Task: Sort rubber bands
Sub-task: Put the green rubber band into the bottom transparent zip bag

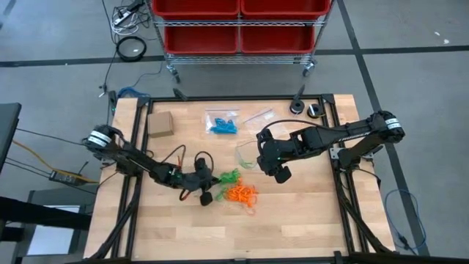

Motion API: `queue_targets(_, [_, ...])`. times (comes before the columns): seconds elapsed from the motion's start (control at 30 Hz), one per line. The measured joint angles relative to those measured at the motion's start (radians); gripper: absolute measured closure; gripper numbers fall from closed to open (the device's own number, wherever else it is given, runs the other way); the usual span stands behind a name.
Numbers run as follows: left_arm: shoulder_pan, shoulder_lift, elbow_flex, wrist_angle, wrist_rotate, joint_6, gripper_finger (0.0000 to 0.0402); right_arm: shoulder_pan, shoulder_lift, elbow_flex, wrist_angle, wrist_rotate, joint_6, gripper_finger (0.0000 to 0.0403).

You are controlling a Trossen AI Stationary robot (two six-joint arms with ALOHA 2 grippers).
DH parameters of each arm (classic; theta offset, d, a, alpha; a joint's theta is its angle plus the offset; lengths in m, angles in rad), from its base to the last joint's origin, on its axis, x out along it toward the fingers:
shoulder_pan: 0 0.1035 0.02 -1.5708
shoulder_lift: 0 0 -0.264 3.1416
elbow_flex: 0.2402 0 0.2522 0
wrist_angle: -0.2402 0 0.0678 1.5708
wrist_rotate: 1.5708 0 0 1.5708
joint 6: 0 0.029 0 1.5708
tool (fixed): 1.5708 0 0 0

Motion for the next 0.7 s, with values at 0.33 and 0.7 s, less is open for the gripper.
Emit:
queue_targets(0.33, [0.032,-0.237,0.076,-0.342,0.06,0.08,0.0399,0.0,0.0,0.0,0.0,0.0,-0.001,0.0403])
queue_targets(0.7, [0.054,-0.246,0.127,-0.473,0.131,0.125,0.04,0.0,0.0,0.0,0.001,0.0,-0.001,0.0403])
